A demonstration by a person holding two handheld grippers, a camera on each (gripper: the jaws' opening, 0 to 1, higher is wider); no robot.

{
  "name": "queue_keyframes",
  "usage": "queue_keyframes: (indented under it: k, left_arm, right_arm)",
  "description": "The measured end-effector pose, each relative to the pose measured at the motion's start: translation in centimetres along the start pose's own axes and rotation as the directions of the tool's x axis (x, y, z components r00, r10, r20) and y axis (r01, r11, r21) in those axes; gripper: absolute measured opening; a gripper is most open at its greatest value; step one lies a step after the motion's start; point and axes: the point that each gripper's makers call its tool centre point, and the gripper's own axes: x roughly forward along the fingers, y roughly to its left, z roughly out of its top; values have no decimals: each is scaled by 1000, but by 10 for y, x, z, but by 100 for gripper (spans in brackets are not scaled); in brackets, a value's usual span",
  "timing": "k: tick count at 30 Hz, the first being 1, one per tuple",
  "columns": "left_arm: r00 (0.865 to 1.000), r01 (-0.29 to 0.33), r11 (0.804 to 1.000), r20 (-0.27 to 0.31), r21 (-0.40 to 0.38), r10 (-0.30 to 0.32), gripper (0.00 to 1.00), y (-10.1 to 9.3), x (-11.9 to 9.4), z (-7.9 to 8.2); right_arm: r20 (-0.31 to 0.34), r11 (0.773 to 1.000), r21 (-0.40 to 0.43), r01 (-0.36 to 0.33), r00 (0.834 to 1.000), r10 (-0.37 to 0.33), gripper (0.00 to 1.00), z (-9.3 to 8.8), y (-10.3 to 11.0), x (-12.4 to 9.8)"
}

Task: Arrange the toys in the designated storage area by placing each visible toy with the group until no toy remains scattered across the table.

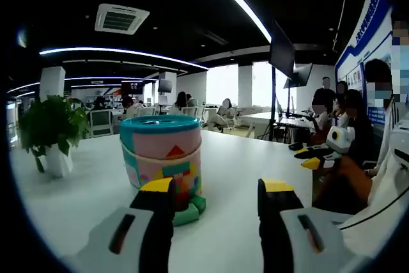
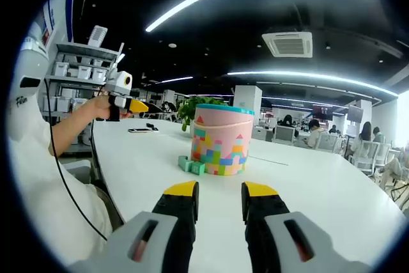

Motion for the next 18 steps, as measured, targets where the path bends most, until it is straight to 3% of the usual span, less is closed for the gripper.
queue_keyframes:
  k: [7, 11, 18]
  left_arm:
    - [999, 23, 998, -37, -58, -25, 54, 4, 7, -35]
    - [1000, 12, 998, -22, -65, -14, 53, 11, 2, -37]
    - [999, 52, 997, 12, -48, -52, 53, 2, 5, -29]
  right_arm:
    - [-20, 1000, -5, 11, 1000, -11, 26, -5, -2, -1]
    - [-19, 1000, -11, 11, 1000, -11, 26, -3, -2, 1]
    - [7, 1000, 2, 12, 1000, -12, 28, 4, -2, 0]
